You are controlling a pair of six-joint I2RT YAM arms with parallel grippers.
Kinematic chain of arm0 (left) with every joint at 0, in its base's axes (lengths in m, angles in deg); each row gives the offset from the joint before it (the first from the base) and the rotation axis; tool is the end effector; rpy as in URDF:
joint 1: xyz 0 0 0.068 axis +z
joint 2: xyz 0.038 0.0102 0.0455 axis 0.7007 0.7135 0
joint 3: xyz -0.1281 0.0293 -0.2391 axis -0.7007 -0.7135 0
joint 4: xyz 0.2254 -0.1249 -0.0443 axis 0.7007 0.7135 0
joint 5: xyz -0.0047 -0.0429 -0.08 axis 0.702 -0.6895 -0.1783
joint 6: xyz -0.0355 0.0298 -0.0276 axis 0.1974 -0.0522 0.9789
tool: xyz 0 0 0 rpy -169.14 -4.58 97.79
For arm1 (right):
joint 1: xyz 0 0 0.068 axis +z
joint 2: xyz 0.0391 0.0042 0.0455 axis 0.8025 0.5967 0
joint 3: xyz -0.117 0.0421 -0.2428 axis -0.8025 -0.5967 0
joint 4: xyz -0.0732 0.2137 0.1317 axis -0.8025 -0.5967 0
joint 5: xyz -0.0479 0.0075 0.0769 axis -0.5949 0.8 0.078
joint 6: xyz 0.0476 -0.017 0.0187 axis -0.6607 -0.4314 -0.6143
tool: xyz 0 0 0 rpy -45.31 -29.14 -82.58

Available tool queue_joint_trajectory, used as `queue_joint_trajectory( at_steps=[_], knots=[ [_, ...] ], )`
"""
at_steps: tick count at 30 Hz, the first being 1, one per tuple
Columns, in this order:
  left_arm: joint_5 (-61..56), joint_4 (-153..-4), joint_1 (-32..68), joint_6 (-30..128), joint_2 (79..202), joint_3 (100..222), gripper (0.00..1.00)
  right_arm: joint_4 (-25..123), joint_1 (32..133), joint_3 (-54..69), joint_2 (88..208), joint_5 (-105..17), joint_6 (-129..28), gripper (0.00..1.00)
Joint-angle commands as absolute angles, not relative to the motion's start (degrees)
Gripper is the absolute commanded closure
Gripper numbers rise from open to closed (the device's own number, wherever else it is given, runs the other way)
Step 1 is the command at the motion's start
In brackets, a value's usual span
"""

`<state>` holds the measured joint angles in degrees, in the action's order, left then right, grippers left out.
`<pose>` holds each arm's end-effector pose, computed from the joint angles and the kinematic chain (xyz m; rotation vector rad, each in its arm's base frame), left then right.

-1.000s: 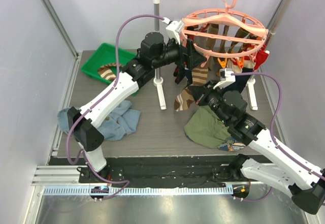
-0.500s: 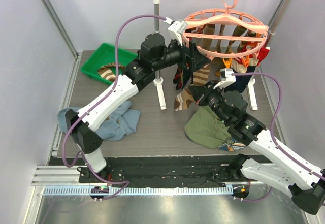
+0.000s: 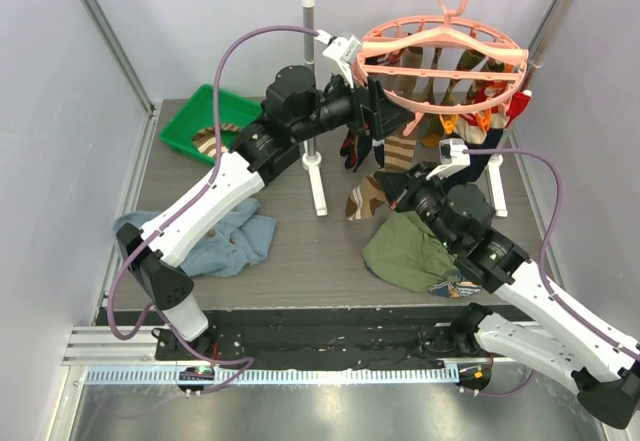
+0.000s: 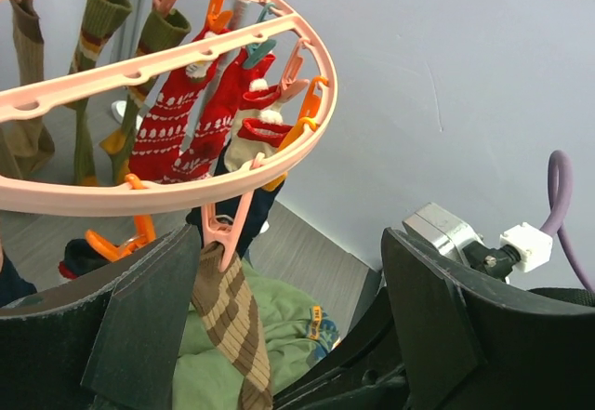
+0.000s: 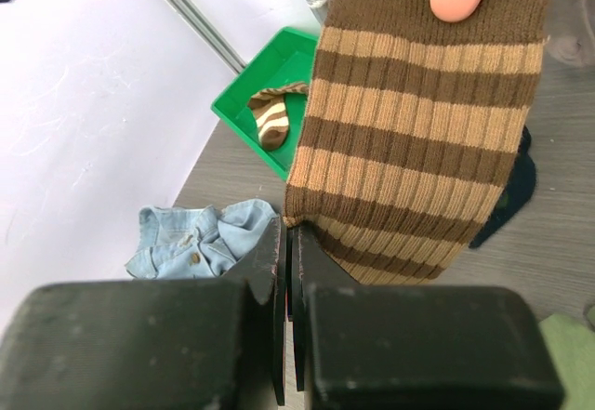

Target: Remove the socks clipped to the hanger

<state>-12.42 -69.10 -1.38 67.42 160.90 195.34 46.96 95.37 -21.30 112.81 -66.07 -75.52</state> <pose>0.2600 -0.2840 0.4861 0.5071 1.5831 -1.2696 0.1464 0.1200 0.3629 0.0500 1.6566 0.7970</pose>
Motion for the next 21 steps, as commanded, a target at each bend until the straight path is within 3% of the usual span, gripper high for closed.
queue_joint_trajectory(
  at_steps=[1, 7, 21],
  knots=[
    [-13.36, -69.46, -2.27, 67.00, 163.08, 198.82, 0.17, 50.82, 95.56, -22.42, 109.98, -64.97, -75.41, 0.99],
    [-13.72, -65.32, -3.07, 66.12, 167.31, 204.10, 0.19, 51.00, 95.55, -23.92, 107.42, -65.50, -75.15, 0.99],
    [-9.85, -64.18, -3.51, 64.19, 170.21, 203.67, 0.18, 51.79, 95.55, -24.97, 106.37, -64.18, -75.23, 0.99]
  ],
)
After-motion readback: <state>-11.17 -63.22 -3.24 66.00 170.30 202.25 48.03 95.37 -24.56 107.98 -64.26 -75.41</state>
